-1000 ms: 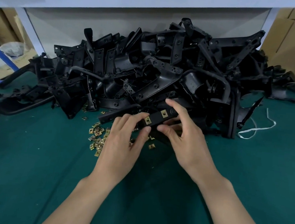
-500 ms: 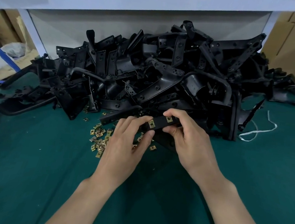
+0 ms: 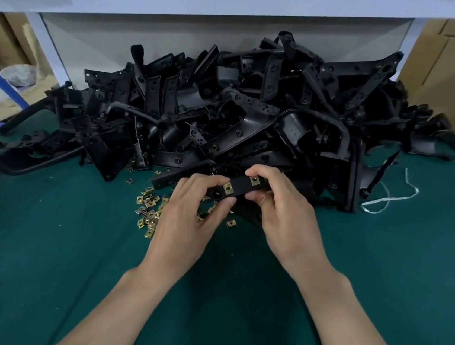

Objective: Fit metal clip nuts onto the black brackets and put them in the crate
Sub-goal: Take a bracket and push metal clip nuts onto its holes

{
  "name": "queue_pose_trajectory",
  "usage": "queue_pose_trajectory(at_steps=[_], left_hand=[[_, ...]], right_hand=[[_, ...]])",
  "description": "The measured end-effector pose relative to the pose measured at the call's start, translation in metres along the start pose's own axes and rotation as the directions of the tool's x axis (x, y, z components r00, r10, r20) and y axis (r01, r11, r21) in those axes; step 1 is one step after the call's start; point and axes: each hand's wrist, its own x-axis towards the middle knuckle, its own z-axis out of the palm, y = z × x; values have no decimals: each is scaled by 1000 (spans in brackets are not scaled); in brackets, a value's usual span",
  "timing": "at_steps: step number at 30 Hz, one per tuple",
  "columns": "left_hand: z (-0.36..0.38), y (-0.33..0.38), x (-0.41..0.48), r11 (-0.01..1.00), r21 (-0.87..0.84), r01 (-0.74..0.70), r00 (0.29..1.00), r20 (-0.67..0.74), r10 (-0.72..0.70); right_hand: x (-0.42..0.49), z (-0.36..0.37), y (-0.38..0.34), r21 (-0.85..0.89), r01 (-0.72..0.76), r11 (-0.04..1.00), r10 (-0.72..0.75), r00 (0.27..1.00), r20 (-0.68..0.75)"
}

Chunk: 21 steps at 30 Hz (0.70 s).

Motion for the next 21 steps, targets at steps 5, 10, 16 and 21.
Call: queue_pose_trajectory(at_steps=[5,10,16,21], left_hand=[[-3,26,-2,996,-82,28,999,37,-26],[8,65,-3,984,-178,19,999,46,-11],[44,133,-17,952,-306,-13,996,81,40],[107,220,-25,892,-452,-22,983,153,102]], right_hand=[[-10,-12,-4,59,19,998,-20,1000,16],[-29,-44,-10,282,-115,952,153,982,-115],[-70,-109,-10,290,-234,928,311,915,-256],[-121,-195,6,161,-389,907,417,779,-468]])
